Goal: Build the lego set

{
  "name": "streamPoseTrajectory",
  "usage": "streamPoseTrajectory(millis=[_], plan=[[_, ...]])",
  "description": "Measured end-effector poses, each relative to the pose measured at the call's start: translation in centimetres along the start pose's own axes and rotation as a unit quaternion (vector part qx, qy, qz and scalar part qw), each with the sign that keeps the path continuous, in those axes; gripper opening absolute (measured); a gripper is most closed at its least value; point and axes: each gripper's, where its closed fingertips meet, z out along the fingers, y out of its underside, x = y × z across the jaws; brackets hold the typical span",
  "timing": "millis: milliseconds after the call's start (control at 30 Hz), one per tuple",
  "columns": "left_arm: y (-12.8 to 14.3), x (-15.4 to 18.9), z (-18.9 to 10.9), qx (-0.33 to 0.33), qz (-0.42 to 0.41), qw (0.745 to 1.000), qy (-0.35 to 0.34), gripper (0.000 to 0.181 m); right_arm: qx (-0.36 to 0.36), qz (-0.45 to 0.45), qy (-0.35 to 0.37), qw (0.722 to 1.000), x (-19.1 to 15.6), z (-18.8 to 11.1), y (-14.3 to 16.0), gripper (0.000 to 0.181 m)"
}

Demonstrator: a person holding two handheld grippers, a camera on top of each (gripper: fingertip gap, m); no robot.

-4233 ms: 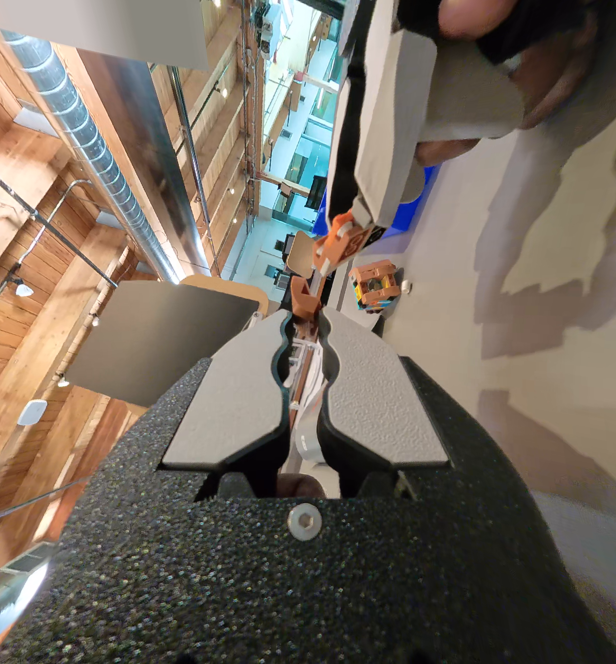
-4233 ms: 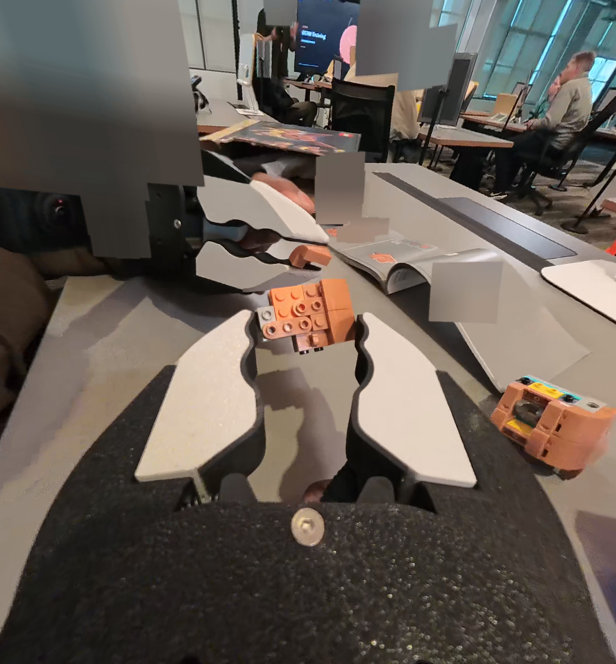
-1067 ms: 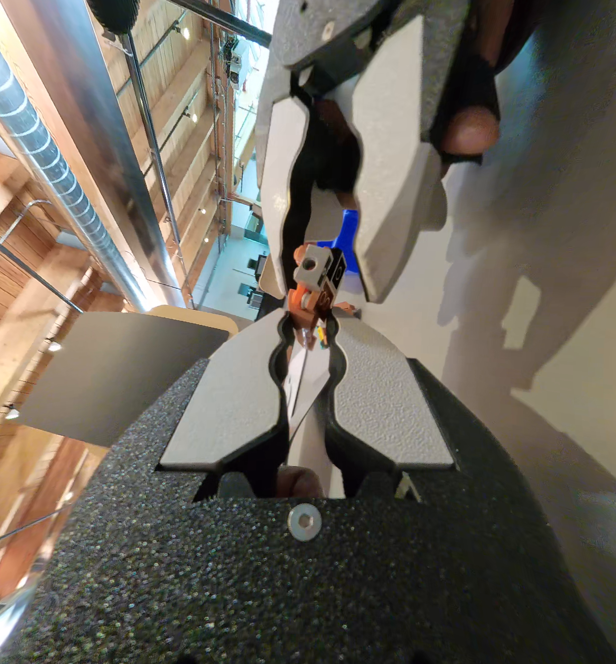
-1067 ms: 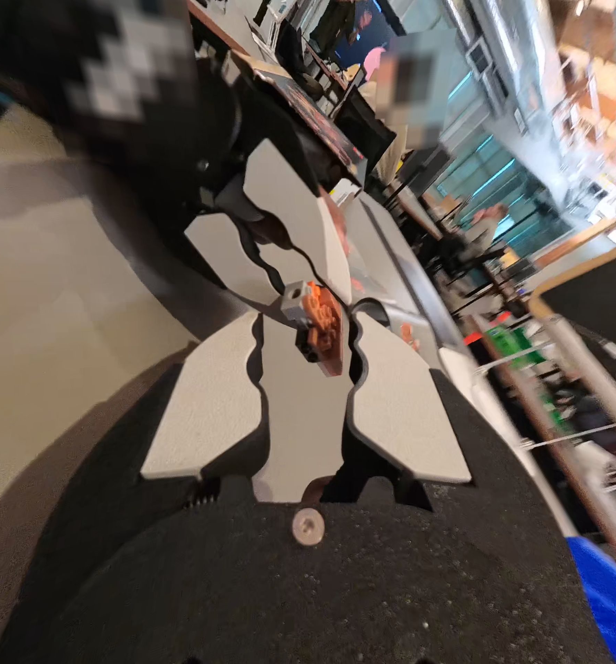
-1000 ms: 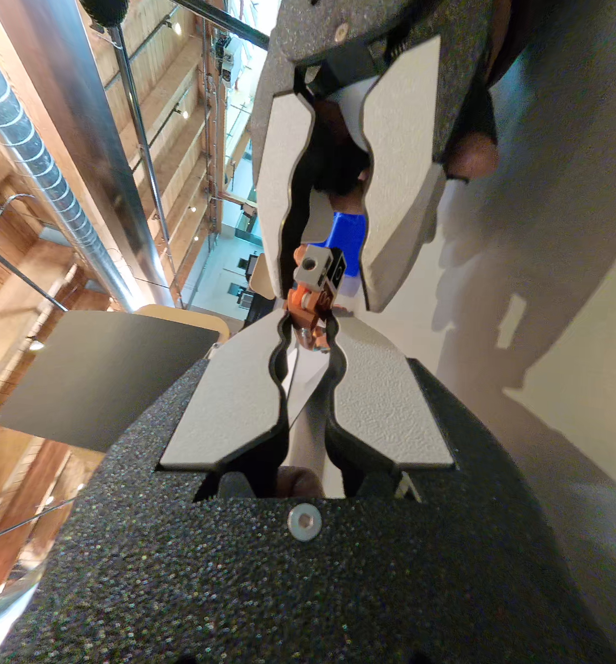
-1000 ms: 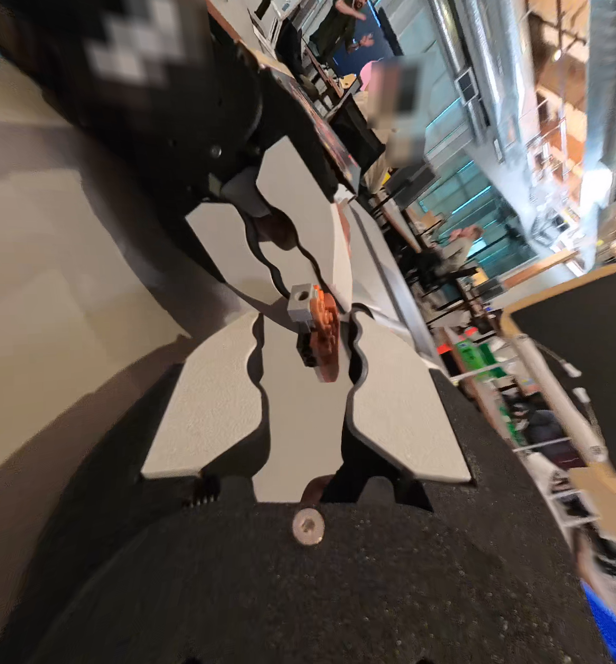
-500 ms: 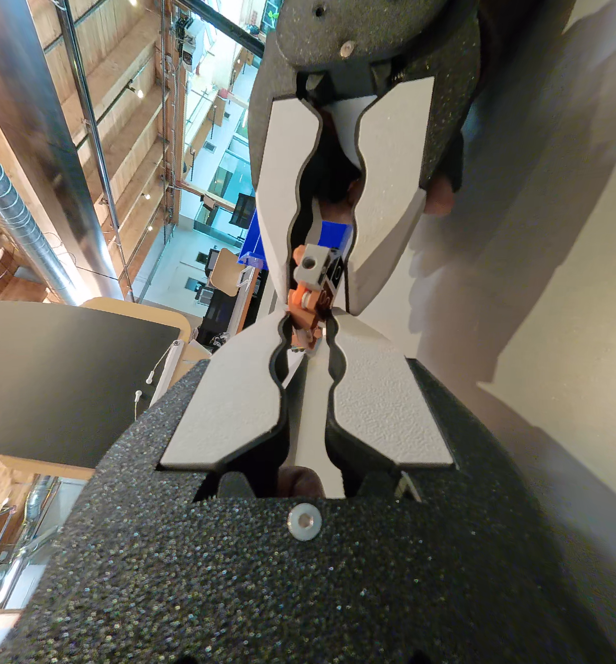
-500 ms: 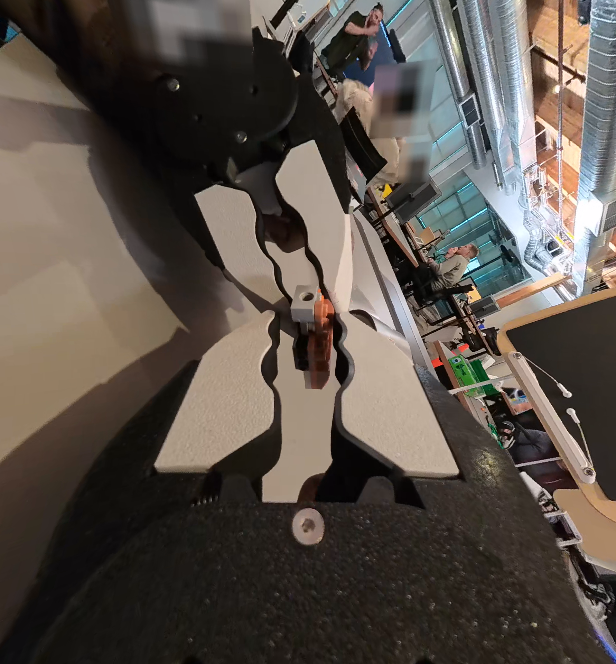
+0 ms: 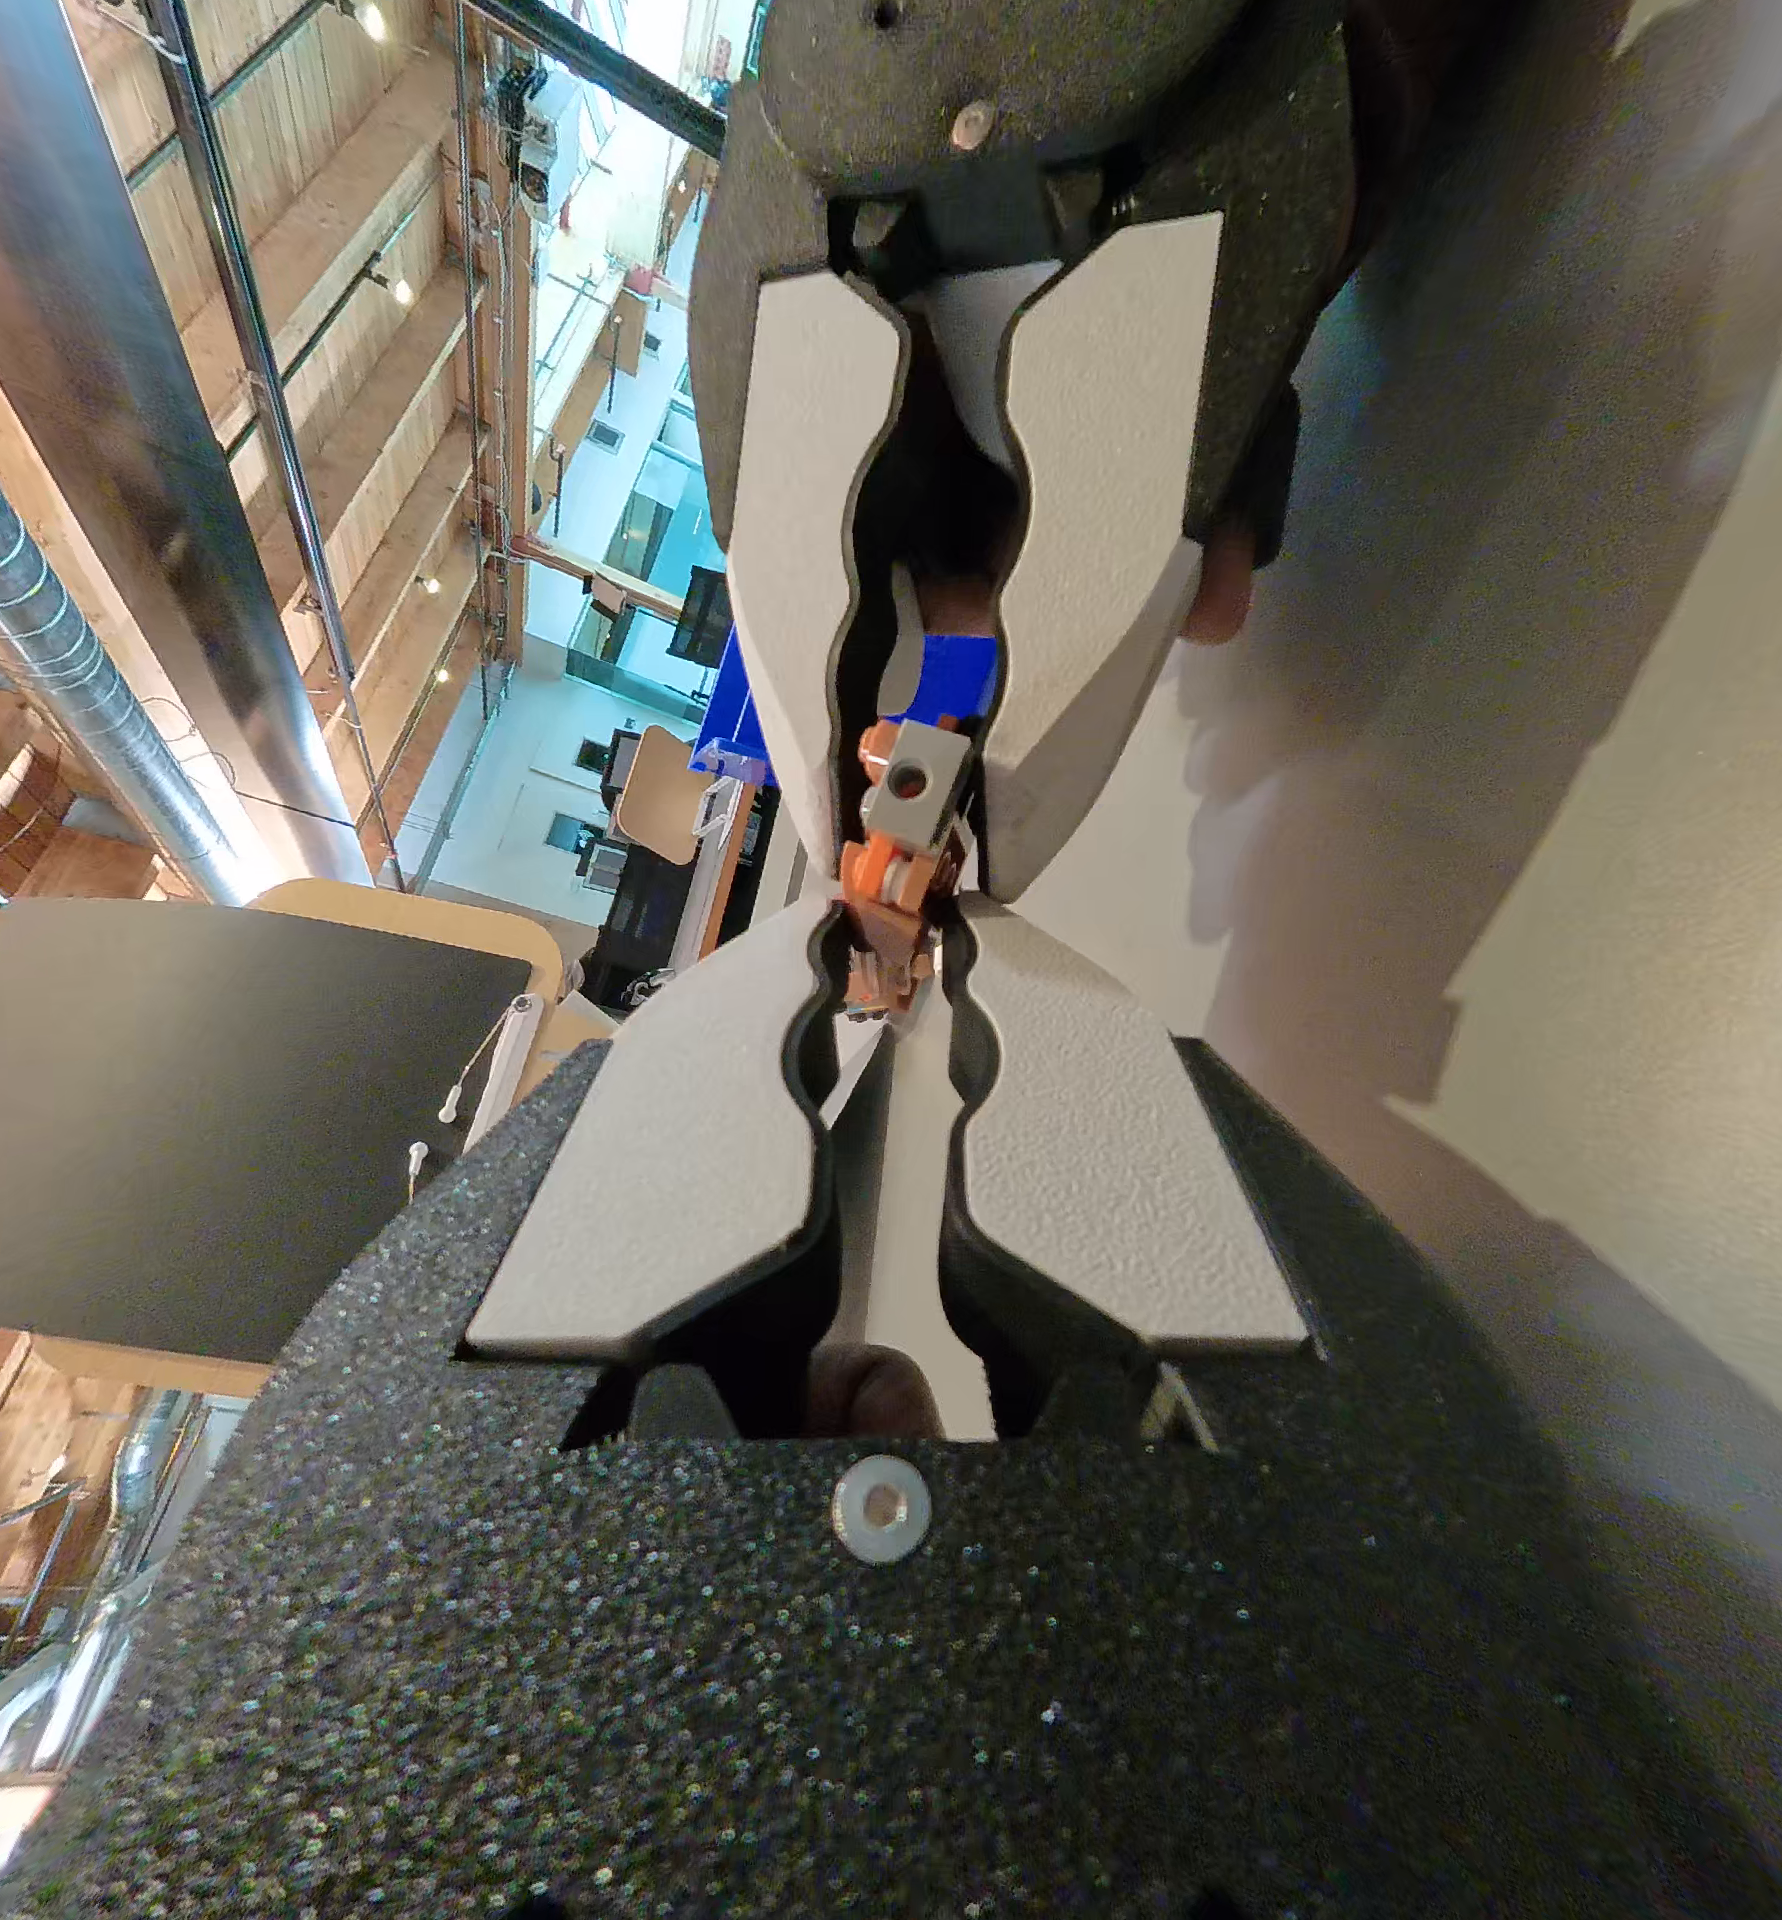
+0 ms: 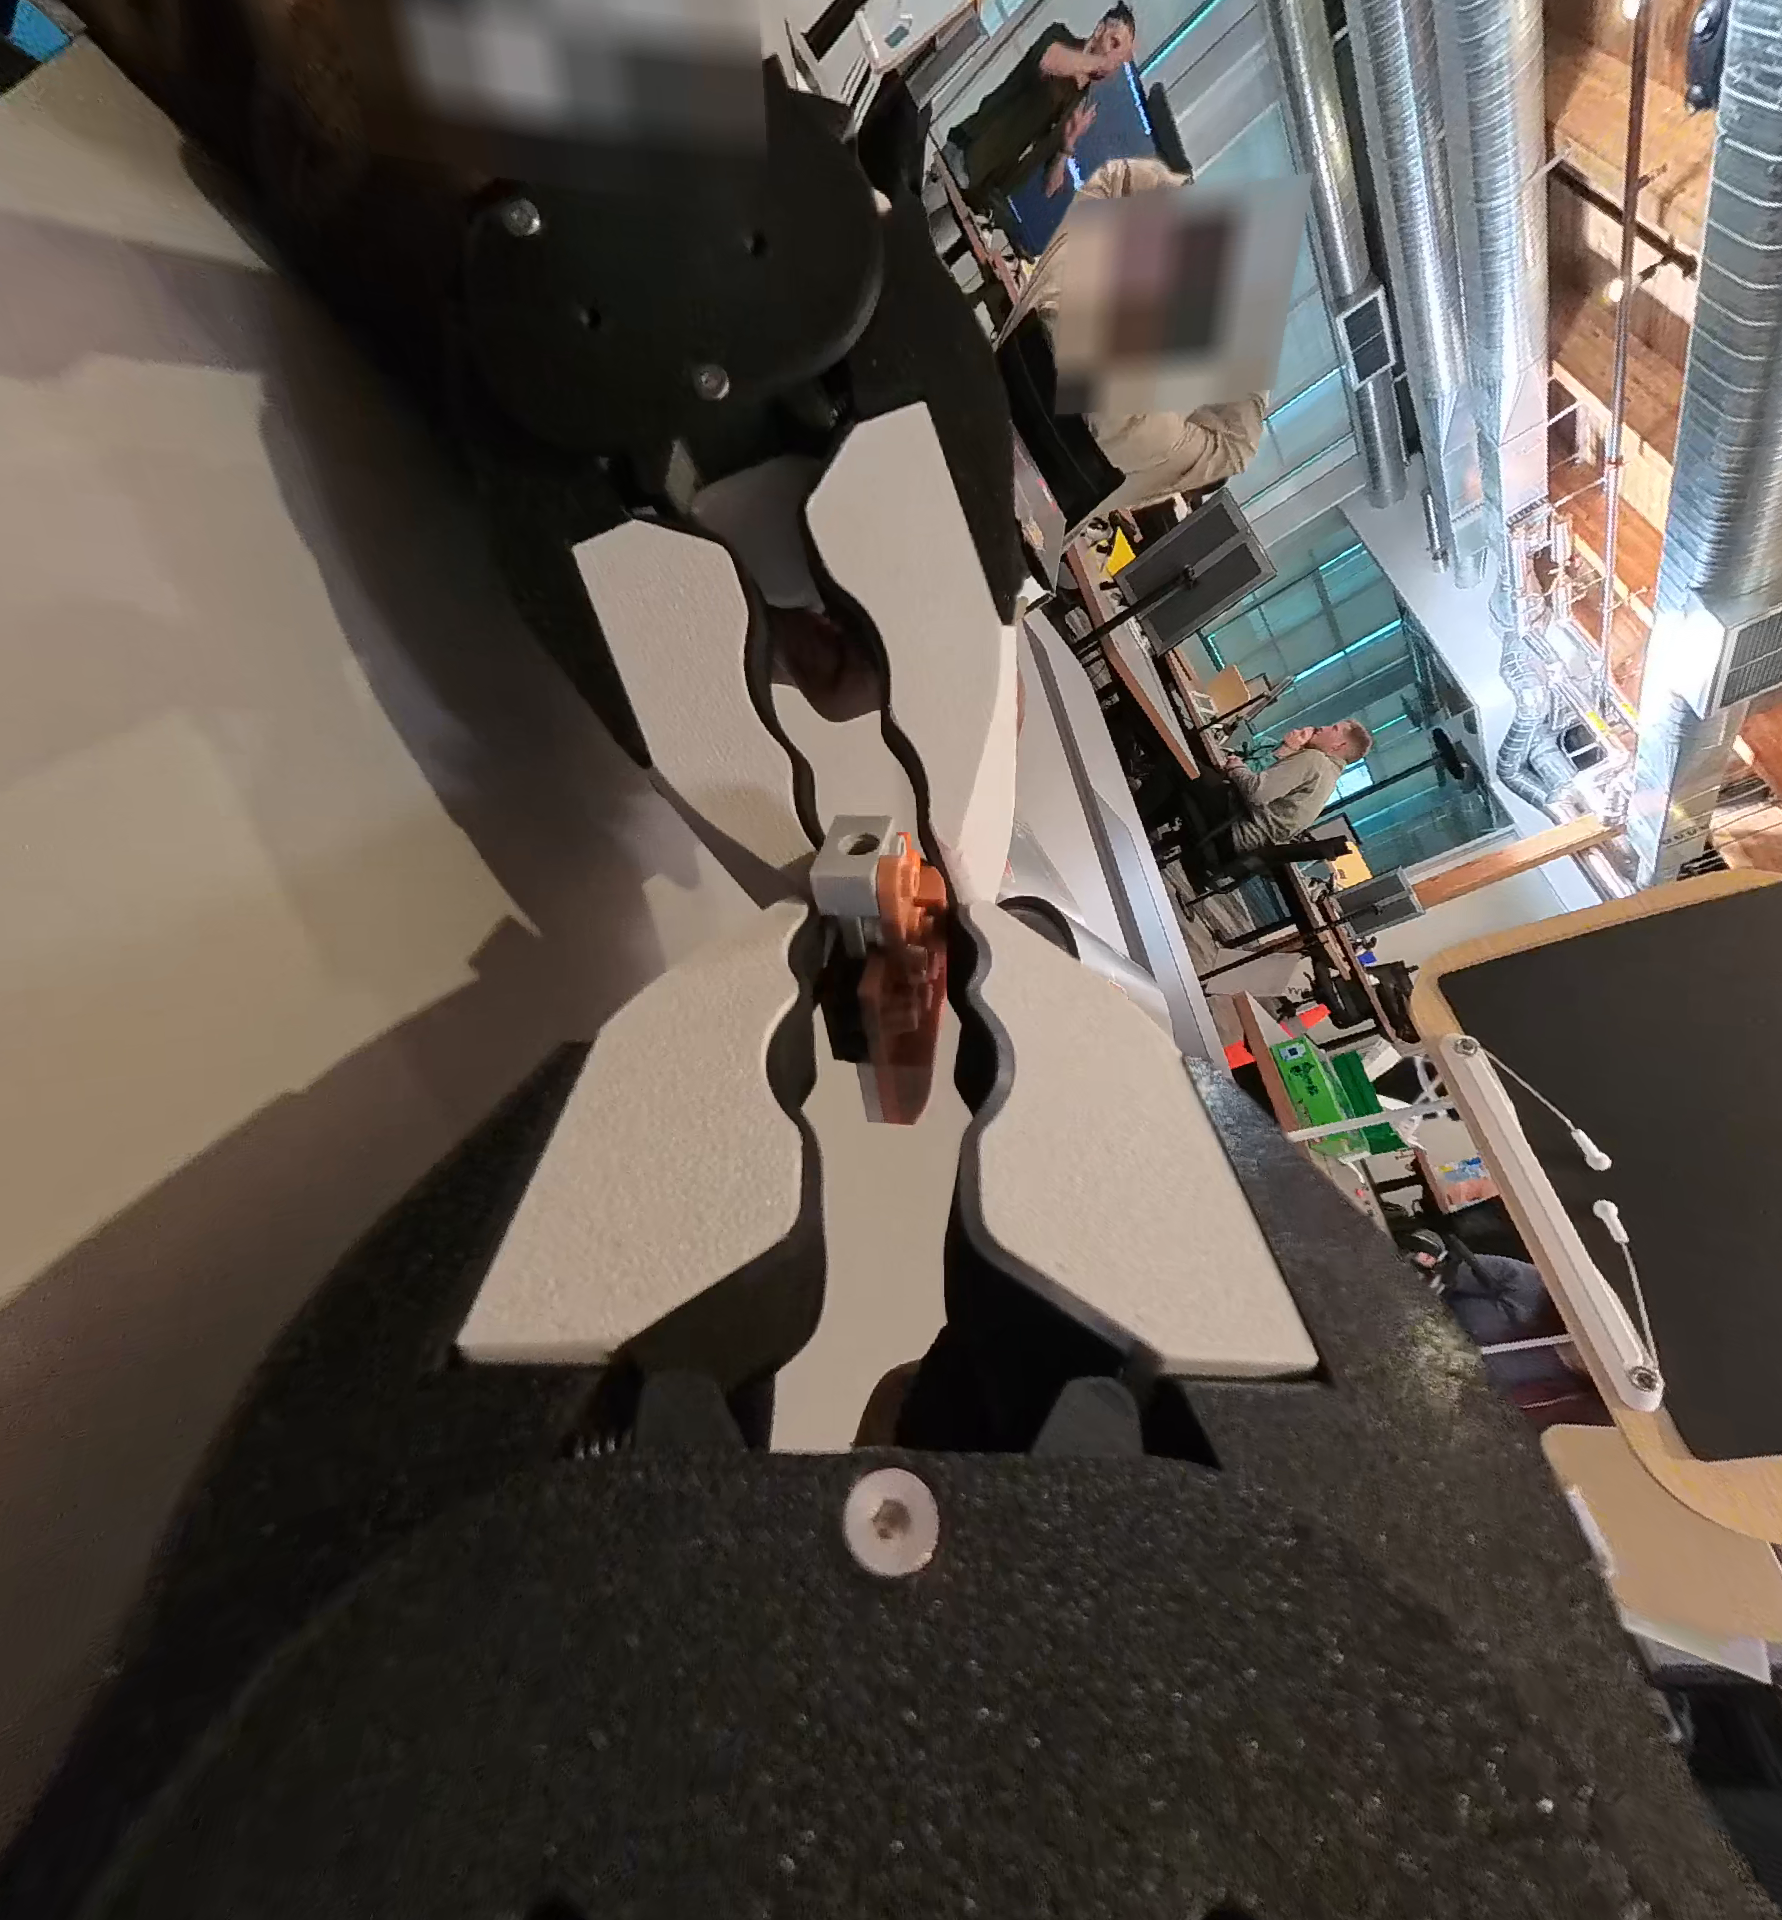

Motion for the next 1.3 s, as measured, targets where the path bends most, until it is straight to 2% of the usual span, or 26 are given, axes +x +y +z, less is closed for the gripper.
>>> streamPoseTrajectory(millis=[233, 367, 700, 800, 867, 1033, 1200, 1300], plan=[[-0.1, -1.0, -0.1, -0.004, 0.043, 0.998, -0.048, 0.018, 0.009, -0.035, 0.04, 0.999, 0.7, 0.0, -0.3, 0.024], [-0.4, -1.8, -0.4, -0.002, 0.078, 0.993, -0.087, 0.018, 0.006, -0.089, 0.061, 0.994, 0.9, -0.5, -0.4, 0.045], [-1.4, -1.8, -0.7, 0.011, 0.118, 0.987, -0.108, 0.018, 0.005, -0.119, 0.093, 0.989, 1.4, -0.7, -0.5, 0.041], [-1.5, -1.8, -0.8, 0.016, 0.107, 0.988, -0.108, 0.018, -0.005, -0.116, 0.101, 0.988, 1.6, -0.6, -0.1, 0.033], [-1.6, -1.8, -0.8, 0.018, 0.099, 0.989, -0.105, 0.018, -0.003, -0.111, 0.103, 0.988, 1.7, -0.7, -0.1, 0.02], [-1.7, -2.0, -0.8, 0.03, 0.084, 0.99, -0.107, 0.019, 0.013, -0.084, 0.105, 0.991, 1.9, -0.8, -0.2, 0.018], [-2.1, -2.5, -1.2, 0.069, 0.009, 0.994, -0.09, 0.034, 0.045, -0.063, 0.091, 0.993, 1.7, -1.1, -0.5, 0.018], [-2.5, -2.2, -1.4, 0.092, -0.017, 0.994, -0.064, 0.037, 0.052, -0.058, 0.084, 0.993, 1.5, -1.1, -0.6, 0.018]])
